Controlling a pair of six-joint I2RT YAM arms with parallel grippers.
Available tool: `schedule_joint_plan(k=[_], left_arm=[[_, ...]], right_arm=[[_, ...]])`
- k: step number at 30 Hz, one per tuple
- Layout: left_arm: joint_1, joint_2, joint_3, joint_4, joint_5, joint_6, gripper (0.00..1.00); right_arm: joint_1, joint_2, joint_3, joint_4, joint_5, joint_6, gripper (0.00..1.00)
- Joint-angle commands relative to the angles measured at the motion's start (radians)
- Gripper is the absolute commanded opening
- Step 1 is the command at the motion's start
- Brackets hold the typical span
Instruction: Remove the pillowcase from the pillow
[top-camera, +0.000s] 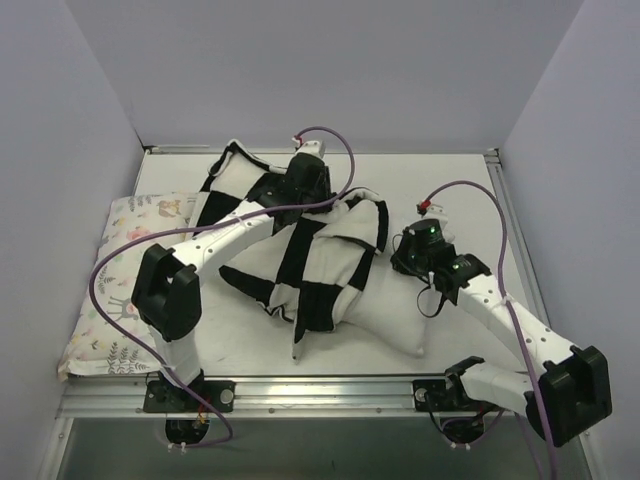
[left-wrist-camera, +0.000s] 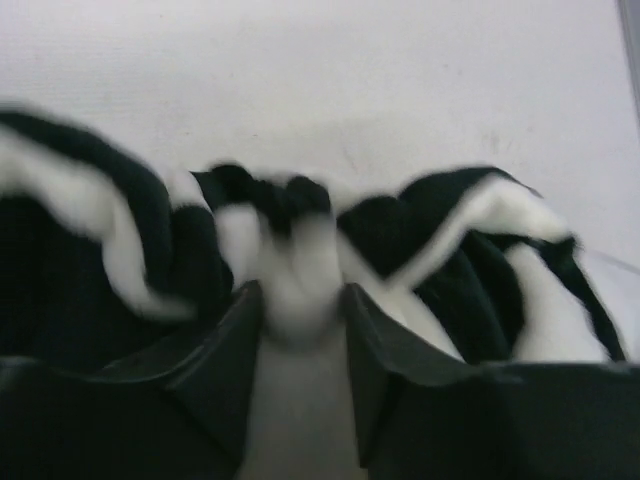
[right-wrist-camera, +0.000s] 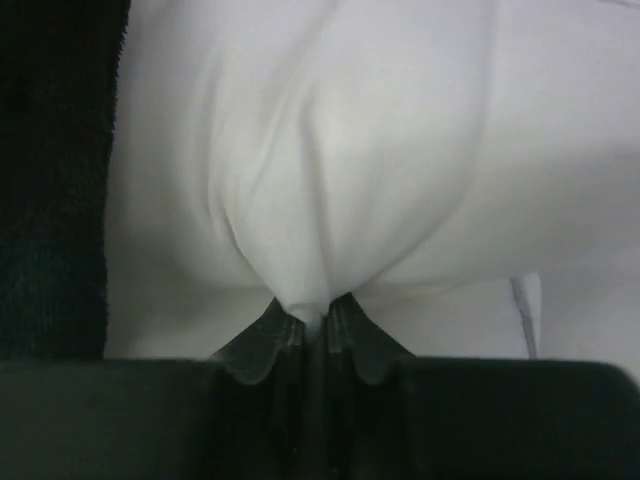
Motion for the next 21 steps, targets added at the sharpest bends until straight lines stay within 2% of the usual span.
schedule_joint_plan(k=[1,5,8,14,21], left_arm=[[-0.004,-0.096,0.041,-0.05,0.052,0.067,0.53],[-0.004,-0.191,0.021,-0.036,0.046,0.11,0.76],[-0.005,-0.292,-0.051,-0.027,0.017,0.13,0.83],[0.007,-0.343,-0.186,-0.085,-0.104,0.162,0.88],[-0.007,-0.332,-0.279,-0.03,0.049,0.199,0.9]], right_arm=[[-0.134,0.083,-0.011,-0.011,-0.068,-0.01,0.0],[-0.17,0.121,0.041,-0.014,-0.067,-0.034,0.0],[-0.17,0.143,0.065,-0.015,-0.074,-0.048,0.0],[-0.171,0.132,0.066,-0.014,-0.07,-0.061,0.0],[-0.171,0.129,0.07,-0.014,-0.085,-0.062,0.0]])
